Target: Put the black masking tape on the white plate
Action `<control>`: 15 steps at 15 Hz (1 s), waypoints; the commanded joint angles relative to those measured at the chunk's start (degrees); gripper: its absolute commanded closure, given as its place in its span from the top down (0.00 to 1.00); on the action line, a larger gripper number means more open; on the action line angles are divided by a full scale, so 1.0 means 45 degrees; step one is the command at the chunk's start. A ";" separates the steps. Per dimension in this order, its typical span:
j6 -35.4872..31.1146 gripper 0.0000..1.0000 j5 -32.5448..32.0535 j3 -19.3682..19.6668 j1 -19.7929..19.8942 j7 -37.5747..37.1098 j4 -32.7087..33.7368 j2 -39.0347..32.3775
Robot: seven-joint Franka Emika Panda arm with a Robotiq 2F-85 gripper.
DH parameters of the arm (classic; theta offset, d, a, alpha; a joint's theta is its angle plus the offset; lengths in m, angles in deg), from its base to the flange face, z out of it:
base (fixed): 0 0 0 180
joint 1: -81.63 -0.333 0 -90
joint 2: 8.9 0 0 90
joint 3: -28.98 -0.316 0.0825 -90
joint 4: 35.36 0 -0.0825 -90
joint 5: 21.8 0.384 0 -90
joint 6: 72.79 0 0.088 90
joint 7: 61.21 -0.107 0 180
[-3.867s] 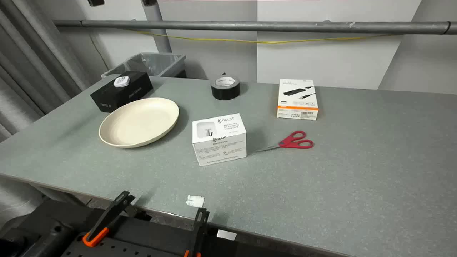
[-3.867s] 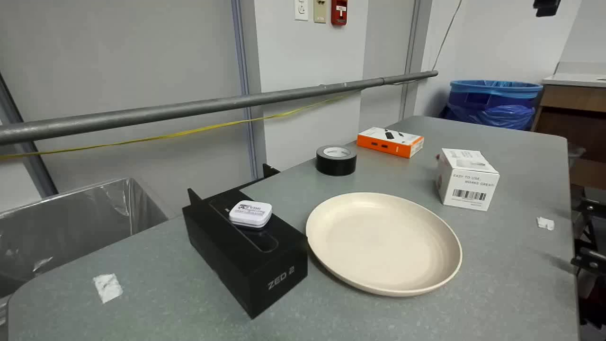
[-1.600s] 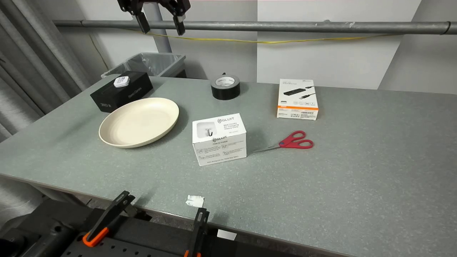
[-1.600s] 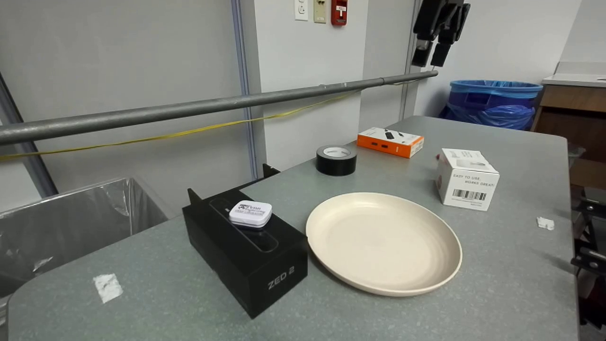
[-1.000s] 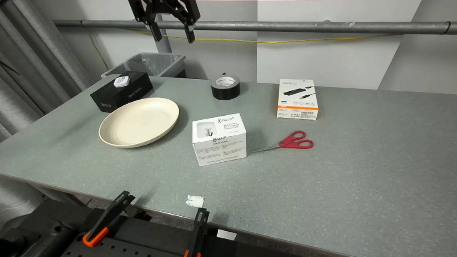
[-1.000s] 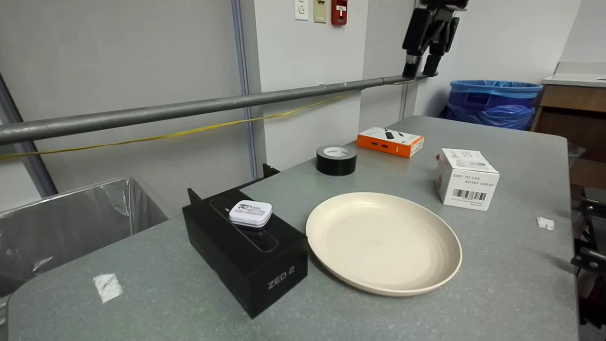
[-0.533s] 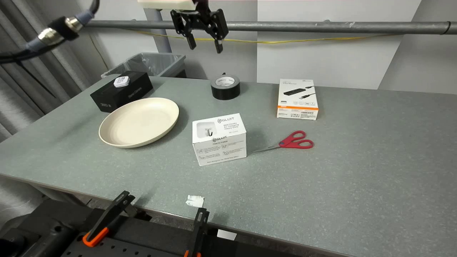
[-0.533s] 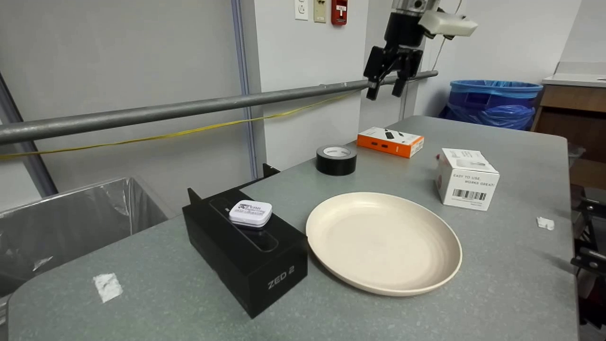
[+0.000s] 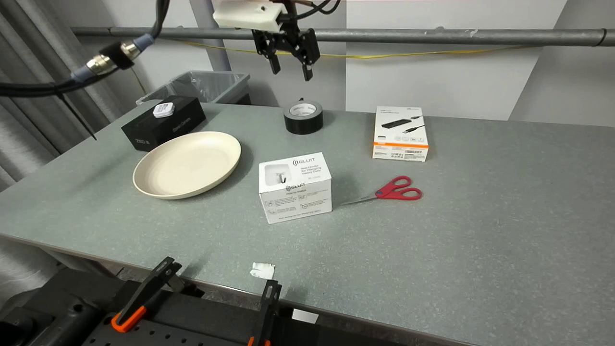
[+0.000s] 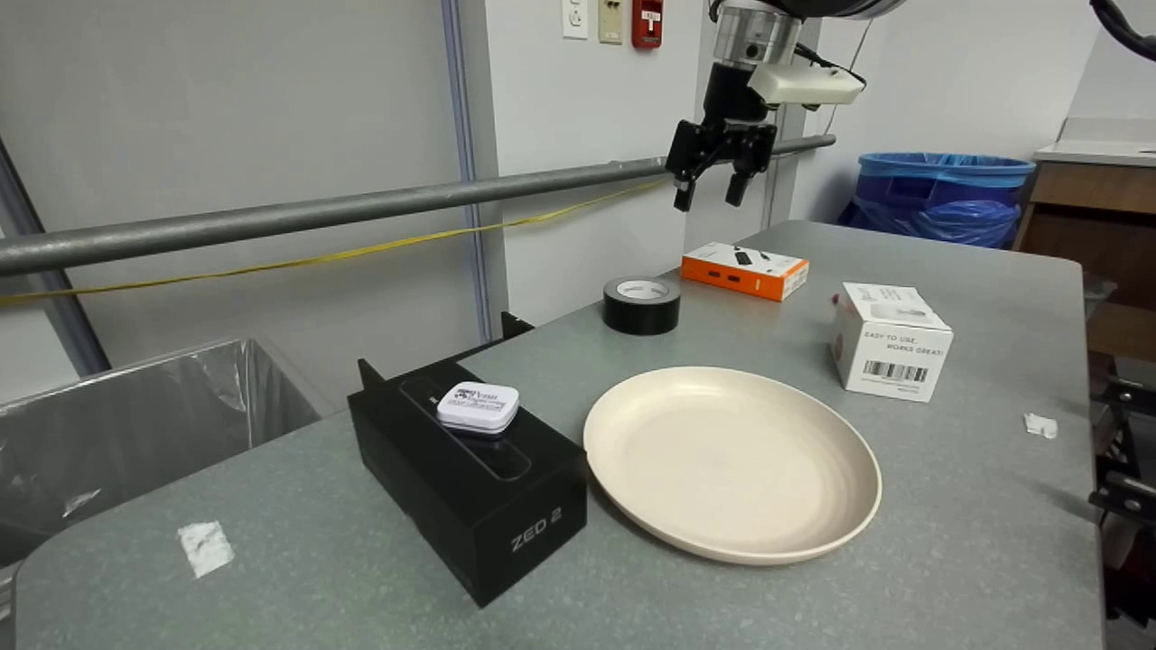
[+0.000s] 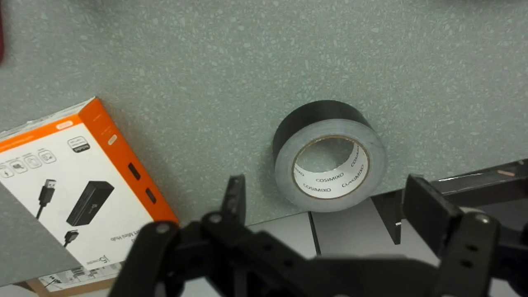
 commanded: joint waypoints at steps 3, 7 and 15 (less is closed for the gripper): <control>-0.0084 1.00 0.0309 0.0107 -0.0212 0.0047 0.0355 -0.0462; -0.0471 1.00 0.0486 -0.0001 -0.0471 -0.0093 0.1346 -0.1847; -0.1035 1.00 0.0147 0.0549 -0.1735 -0.0380 0.4231 -0.5215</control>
